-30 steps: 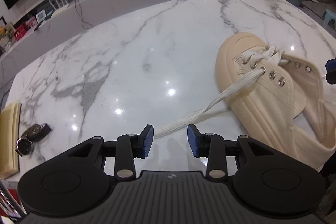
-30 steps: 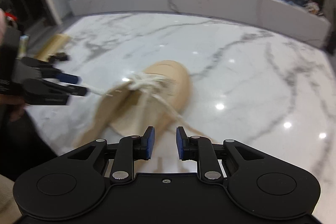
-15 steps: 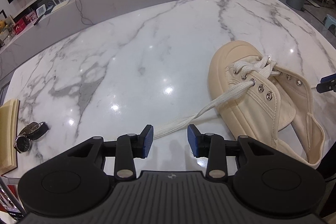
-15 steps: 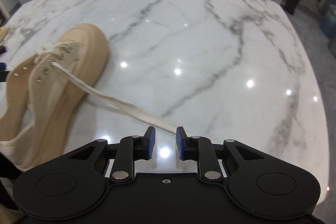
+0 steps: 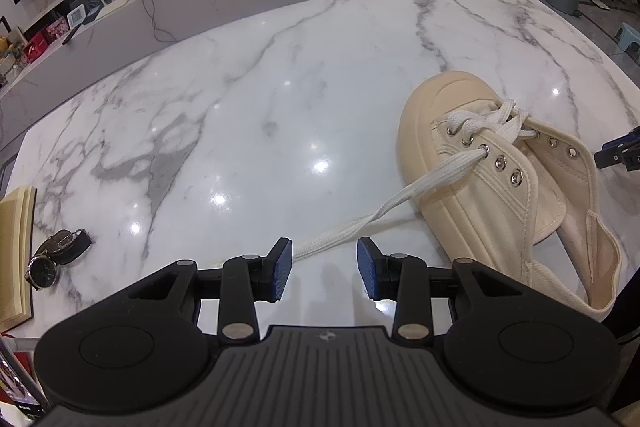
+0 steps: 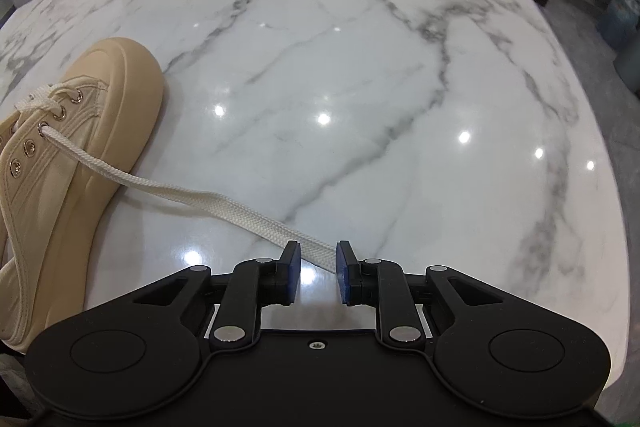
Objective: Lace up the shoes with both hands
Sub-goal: 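Grasp the other white lace end with the right gripper, then carry the lace tip to the next sneaker eyelet with the right gripper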
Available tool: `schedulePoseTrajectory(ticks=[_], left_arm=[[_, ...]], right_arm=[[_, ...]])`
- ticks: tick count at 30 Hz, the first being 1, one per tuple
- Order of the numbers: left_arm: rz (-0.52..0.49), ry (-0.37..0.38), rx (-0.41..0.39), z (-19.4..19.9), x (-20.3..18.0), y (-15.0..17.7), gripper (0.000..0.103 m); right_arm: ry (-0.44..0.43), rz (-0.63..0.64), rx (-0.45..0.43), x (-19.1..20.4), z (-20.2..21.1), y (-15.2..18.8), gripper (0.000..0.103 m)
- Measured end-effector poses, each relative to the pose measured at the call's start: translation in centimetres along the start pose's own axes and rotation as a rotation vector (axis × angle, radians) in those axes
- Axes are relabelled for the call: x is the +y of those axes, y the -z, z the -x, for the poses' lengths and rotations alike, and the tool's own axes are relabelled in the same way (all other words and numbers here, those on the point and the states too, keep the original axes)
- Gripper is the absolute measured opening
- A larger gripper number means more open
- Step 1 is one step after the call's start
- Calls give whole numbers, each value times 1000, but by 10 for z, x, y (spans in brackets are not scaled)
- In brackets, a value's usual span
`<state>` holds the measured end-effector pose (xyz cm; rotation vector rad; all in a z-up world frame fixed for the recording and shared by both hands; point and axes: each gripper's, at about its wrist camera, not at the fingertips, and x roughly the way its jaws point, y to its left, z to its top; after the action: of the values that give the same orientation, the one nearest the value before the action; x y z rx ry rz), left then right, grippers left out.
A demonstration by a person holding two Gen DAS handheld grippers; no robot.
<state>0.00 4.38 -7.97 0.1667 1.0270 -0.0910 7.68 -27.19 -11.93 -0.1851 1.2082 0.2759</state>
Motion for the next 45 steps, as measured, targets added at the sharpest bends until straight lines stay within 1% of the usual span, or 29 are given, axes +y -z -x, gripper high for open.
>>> schedulePoseTrajectory(ticks=[1,2,4,11,15,18,21,23,24,29,30,31,32,33,36,39,41,43,45], left_arm=[[0,1,1,0,0,0,34],[-1,5,2,0,-1,-1,34],[-2,13,3,1,-2,-2,34],[-15,26,13,-1,-6,-4,34],[-11,27,19,-2,-5,-3,34],[-8,22,20,-2,-5,-4,34],[-10,25,21,-3,-5,-4,34],[-13,28,19,-2,-6,-5,34],[-15,30,18,-2,-7,-5,34],[-21,32,5,4,-8,-4,34],[-22,31,3,5,-9,-4,34],[-22,30,1,6,-9,-4,34],[-23,30,-1,7,-9,-5,34],[-24,29,-2,8,-9,-5,34],[-27,30,-5,10,-10,-4,34],[-28,28,-4,11,-11,-4,34],[-31,31,-6,11,-12,-4,34],[-33,34,-9,13,-12,-4,34],[-38,36,-14,14,-13,-5,34]], right_arm=[[-2,18,0,2,-1,-2,10],[-5,42,0,4,-2,-4,9],[-22,104,-2,11,-4,-7,5],[-90,326,0,42,-5,-12,0],[-152,367,17,55,2,-11,0],[-121,384,-20,61,12,-10,0],[-116,371,-72,60,27,-14,0],[-108,372,-76,57,33,-17,0],[-101,380,-65,55,33,-18,0],[-102,438,45,38,26,-6,4],[-100,448,62,36,24,-3,9],[-97,454,72,35,23,-1,22],[-91,467,89,33,21,4,28],[-85,479,107,31,20,8,31],[-78,480,141,23,18,20,31],[-76,442,162,14,13,26,30],[-89,404,165,9,11,28,26],[-104,365,163,5,12,28,14],[-107,346,158,4,13,31,5]])
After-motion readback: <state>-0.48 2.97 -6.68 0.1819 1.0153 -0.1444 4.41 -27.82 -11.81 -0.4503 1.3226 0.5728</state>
